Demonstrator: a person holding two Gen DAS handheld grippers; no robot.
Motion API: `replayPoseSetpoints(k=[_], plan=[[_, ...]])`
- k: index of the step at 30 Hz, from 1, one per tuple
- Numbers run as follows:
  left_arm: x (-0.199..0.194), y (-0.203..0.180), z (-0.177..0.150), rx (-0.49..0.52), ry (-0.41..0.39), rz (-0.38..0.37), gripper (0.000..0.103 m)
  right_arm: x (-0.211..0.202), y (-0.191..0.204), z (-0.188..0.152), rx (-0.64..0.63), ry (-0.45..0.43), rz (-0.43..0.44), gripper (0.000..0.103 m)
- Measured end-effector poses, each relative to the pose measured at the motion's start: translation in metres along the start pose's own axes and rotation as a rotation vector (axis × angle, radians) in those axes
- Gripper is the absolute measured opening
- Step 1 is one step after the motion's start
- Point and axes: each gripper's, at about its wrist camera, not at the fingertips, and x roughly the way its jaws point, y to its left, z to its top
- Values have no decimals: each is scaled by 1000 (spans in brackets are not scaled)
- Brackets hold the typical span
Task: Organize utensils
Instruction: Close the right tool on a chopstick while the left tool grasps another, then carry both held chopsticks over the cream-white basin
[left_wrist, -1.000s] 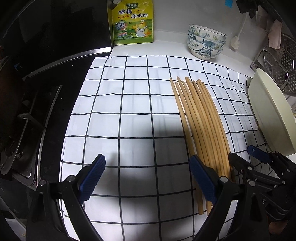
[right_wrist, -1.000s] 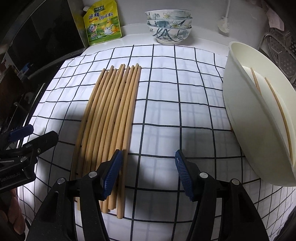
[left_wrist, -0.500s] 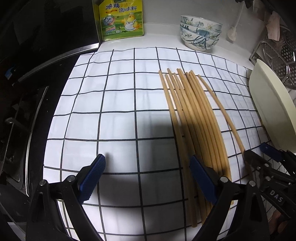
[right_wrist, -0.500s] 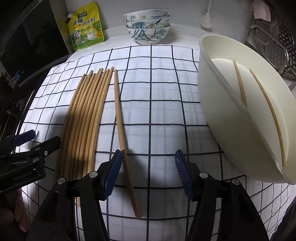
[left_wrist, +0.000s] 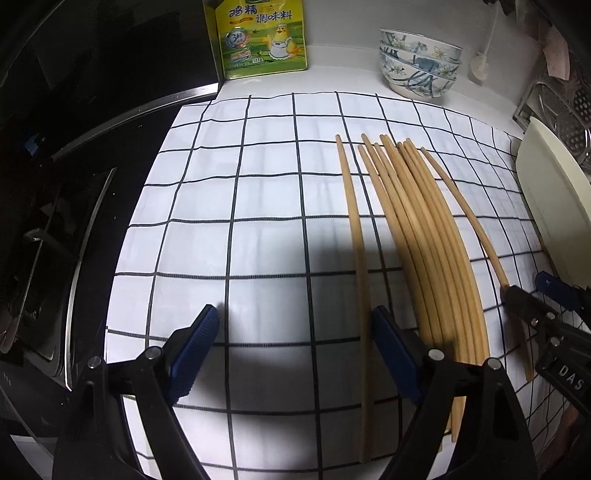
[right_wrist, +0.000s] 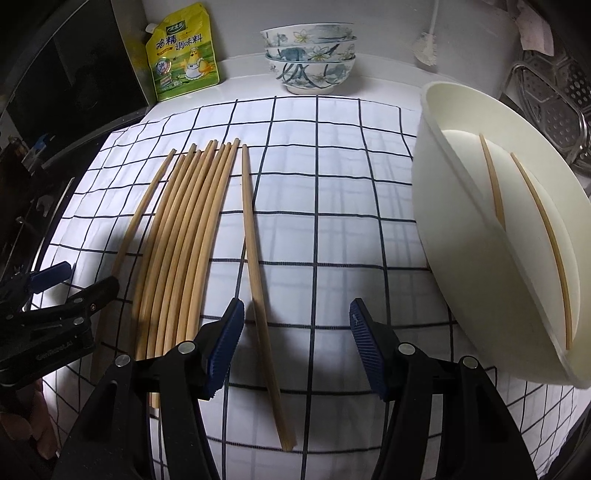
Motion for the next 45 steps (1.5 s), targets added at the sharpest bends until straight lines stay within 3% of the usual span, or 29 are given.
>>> replayPoseSetpoints(k=[5,7,8,11,13,14,15,21,28,34,38,45], plan=[[7,-6,13,0,-13,-5,82,8,6,4,-43,-6,-19,57],[7,-10,17,9,-24,-12,74,9,9,4,-61,-16,-19,56],[6,-12,18,16,-28,-16,66,9,10,5,-68,-18,-13,55],[4,-21,20,38,-35,-32,43,10,14,7,-90,-21,11,39],[3,-24,20,45,-36,-43,26,10,20,8,-121,-22,27,20],[2,-25,20,46,-31,-49,13,11,24,8,-136,-21,30,15],[2,-25,20,45,-23,-58,7,11,26,9,-146,-19,29,6],[-7,-21,18,25,15,-87,7,6,21,14,-104,-5,77,6],[-39,-18,18,45,-6,-42,7,-32,12,25,-61,-44,176,6],[-81,-41,32,48,-72,-64,7,-73,-12,34,-30,-107,223,6],[-107,-78,52,70,-134,-112,7,-98,-52,39,8,-154,205,6],[-125,-184,89,127,-198,-225,7,-117,-144,42,95,-203,112,6]])
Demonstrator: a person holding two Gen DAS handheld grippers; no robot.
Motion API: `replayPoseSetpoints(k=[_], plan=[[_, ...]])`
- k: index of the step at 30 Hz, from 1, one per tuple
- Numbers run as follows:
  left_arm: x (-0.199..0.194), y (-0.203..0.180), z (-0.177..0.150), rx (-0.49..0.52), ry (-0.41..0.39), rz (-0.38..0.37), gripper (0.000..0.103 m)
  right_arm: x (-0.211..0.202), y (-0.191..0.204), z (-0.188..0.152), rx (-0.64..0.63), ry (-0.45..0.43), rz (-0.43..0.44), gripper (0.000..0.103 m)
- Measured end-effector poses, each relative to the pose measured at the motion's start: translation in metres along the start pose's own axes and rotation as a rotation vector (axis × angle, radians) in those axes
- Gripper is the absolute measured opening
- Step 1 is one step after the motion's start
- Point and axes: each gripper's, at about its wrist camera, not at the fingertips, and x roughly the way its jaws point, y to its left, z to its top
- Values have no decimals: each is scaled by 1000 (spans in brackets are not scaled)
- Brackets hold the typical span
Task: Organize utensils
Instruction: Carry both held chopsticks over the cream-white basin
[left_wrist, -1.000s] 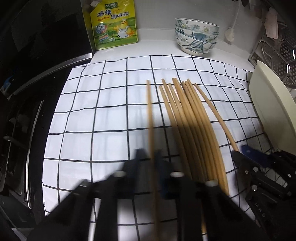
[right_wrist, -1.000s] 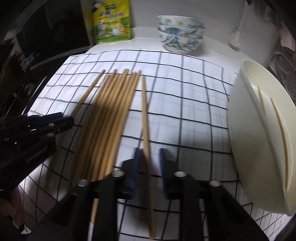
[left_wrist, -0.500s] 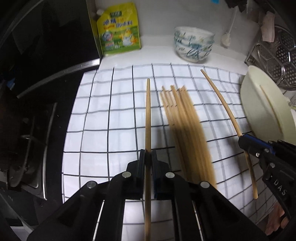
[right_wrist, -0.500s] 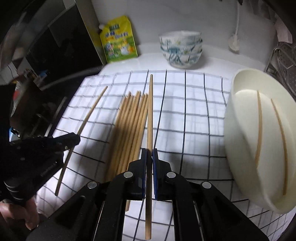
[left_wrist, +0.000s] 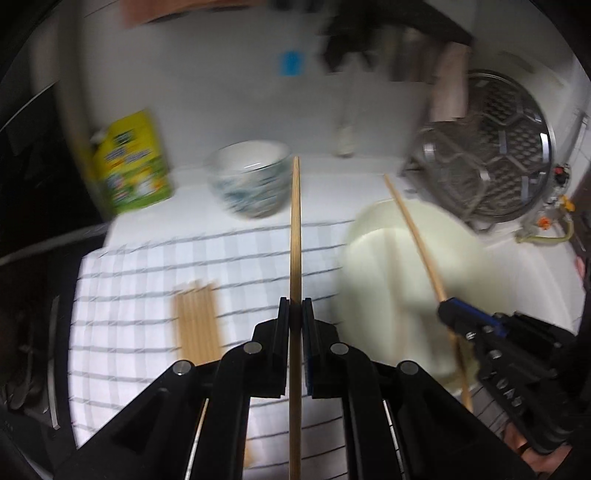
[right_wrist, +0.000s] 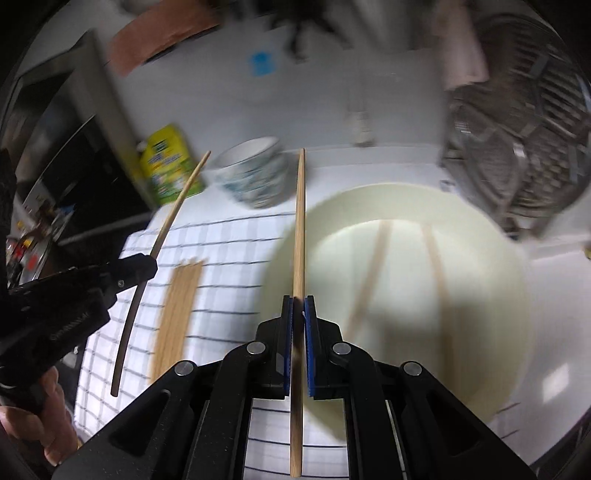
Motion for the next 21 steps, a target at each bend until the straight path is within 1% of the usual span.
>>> replayPoseSetpoints(k=[4,6,8,14,17,21], plan=[[22,-53,17,40,-7,-54,7,-6,-55,3,53,-4,-48,6],[40,-74,22,39,15,-79,7,-1,-80,3,78,13,-56,6],[60,-89,23,44,44,-79,7,8,-100,3,89,40,-57,6],[103,-114,15,44,124,-55,7,33,-121,-3,88,95,-41,6],[114,-118,13,47,140,-46,7,48,-128,-5,93,126,-22,6],[126,-122,11,44,164,-32,8,58,-132,-7,89,142,-11,6]])
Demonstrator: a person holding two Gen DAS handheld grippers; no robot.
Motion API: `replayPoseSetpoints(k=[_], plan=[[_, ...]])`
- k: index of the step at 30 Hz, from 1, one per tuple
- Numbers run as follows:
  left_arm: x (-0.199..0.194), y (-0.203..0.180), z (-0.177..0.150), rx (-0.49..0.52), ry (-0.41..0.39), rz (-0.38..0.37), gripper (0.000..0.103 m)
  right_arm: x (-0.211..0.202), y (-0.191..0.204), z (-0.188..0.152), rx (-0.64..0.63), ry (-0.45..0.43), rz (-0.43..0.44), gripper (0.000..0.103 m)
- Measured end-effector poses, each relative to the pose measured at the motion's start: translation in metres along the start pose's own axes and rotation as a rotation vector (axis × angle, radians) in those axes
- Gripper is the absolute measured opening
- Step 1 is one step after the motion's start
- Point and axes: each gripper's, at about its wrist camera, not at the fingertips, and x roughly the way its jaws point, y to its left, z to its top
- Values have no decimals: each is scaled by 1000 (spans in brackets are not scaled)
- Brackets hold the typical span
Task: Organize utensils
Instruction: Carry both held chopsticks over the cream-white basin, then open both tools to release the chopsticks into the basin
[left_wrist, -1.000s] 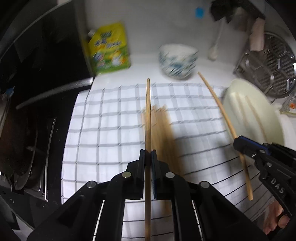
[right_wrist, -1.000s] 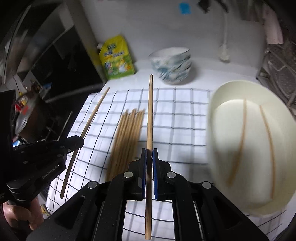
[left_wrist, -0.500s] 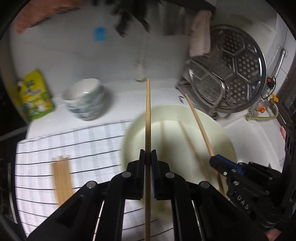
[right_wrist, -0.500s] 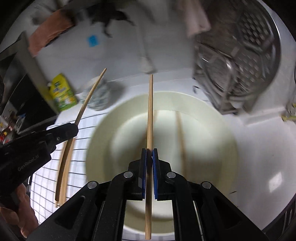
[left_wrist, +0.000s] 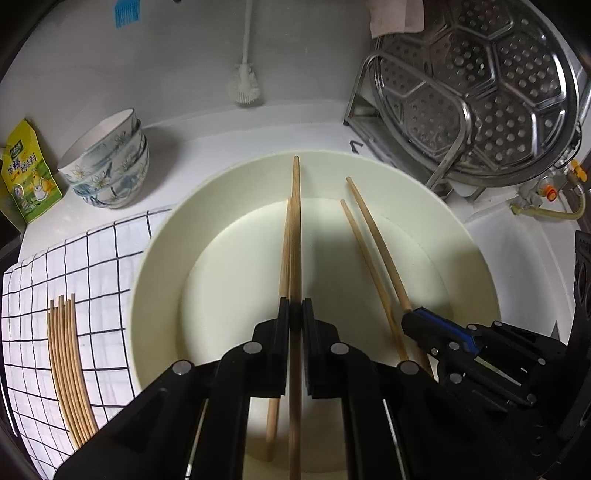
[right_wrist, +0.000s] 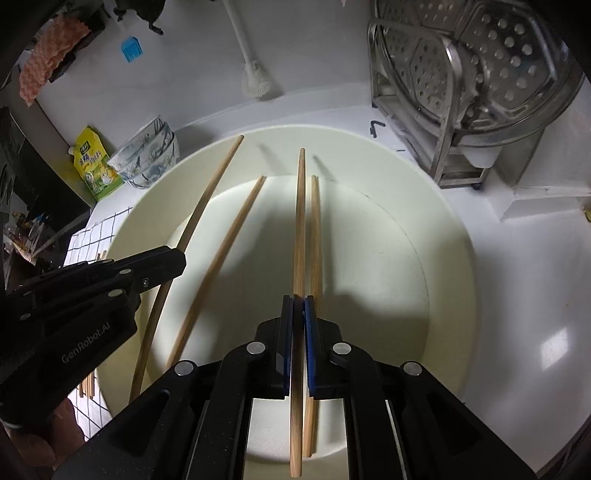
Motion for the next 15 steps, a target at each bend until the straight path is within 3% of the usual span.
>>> replayPoseSetpoints(k=[4,5,7,9,15], plan=[[7,2,-1,-14,29,24,8,4,-7,0,13,5,8,7],[7,3,-1,-17,27,33,13,3,-9,0,20,0,9,10],[4,4,-1,-22,16,44,28,0,-12,0,30,-16,9,23],[-4,7,-2,-31,-7,59,56,-5,-12,-1,29,-31,7,23],[-26,11,-2,-34,-55,74,58,-17,-7,0,24,-51,1,23]])
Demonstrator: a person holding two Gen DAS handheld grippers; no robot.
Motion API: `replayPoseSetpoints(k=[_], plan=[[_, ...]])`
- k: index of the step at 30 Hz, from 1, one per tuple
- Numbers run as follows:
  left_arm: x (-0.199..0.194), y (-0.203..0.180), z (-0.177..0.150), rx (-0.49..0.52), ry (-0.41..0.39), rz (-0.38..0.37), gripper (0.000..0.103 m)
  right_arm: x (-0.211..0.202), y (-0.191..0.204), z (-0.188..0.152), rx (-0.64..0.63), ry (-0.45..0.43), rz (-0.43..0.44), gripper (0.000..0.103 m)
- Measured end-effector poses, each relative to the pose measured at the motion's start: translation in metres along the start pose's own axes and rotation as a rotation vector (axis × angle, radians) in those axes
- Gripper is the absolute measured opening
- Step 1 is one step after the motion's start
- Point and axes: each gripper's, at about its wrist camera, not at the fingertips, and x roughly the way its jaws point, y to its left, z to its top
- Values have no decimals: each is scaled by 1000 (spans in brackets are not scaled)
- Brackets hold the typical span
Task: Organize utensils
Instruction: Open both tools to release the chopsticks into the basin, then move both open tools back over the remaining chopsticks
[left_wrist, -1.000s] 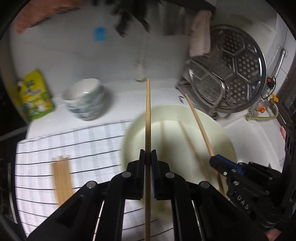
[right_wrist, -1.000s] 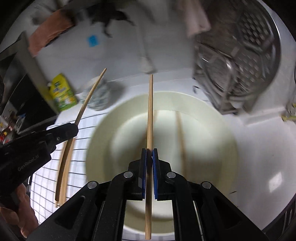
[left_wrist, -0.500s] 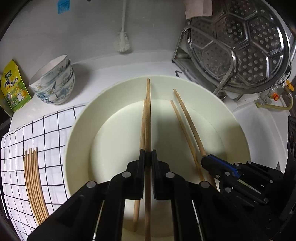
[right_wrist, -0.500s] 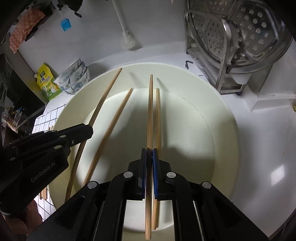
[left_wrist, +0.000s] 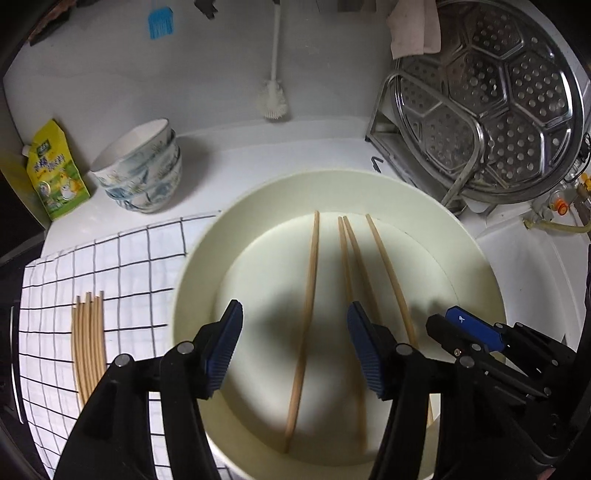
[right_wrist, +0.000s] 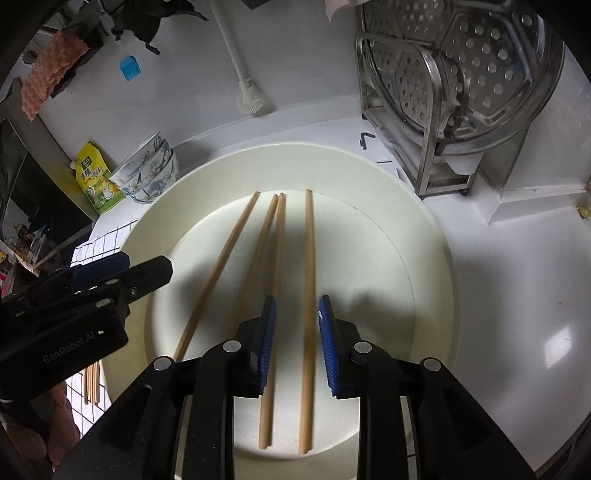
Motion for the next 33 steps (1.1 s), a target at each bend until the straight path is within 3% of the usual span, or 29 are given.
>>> replayPoseSetpoints(k=[10,15,25,33], plan=[[-33,14,-1,-2,-54,2,59,-21,24,-4,-11,-26,-8,26],[-55,38,-8,-13,-84,8,66,-34,47,-7,-28,-44,-8,27],[-91,119,-30,-91,-110,60,79,-44,121,-20,-80,-55,21,37],[-107,199,-59,-168,-114,126,83,-37,191,-38,-148,-37,61,40]])
